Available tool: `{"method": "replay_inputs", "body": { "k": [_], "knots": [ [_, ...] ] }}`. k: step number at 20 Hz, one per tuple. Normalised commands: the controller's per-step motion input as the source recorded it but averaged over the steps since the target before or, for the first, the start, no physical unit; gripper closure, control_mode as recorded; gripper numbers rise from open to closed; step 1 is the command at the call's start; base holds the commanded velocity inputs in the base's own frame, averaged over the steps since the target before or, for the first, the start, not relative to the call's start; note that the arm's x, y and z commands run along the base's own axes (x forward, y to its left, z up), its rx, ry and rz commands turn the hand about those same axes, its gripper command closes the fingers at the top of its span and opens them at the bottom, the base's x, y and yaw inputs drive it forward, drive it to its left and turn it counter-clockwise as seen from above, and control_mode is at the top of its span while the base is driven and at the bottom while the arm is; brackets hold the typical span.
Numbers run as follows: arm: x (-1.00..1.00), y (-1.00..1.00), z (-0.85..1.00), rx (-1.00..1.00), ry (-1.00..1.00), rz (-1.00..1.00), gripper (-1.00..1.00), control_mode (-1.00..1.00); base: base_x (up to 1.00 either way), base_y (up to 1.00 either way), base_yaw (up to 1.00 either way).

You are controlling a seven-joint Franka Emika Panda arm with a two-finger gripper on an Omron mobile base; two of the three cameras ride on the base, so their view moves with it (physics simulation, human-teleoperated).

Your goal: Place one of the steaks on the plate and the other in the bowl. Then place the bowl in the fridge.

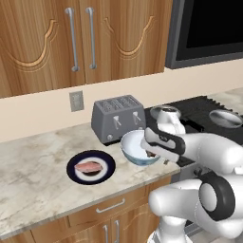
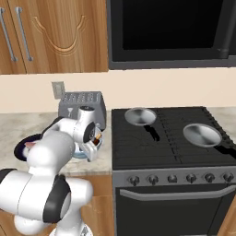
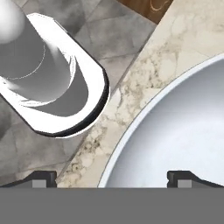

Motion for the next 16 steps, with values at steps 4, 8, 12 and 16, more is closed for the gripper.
{"method": "replay_inputs", "body": {
  "k": [4,8,12,16],
  "knots": [
    [0.06,0.24,-0.36,0.0,0.0,-0.17,1.0,-1.0,0.0,0.0,0.0],
    [0.01,0.06,-0.35,0.0,0.0,-0.16,1.0,-1.0,0.0,0.0,0.0],
    [0.0,0.0,-0.48,0.03,-0.03,-0.15,1.0,-1.0,0.0,0.0,0.0],
    [-0.07,0.06,-0.38,0.07,-0.15,-0.14,1.0,-1.0,0.0,0.0,0.0]
  ]
}}
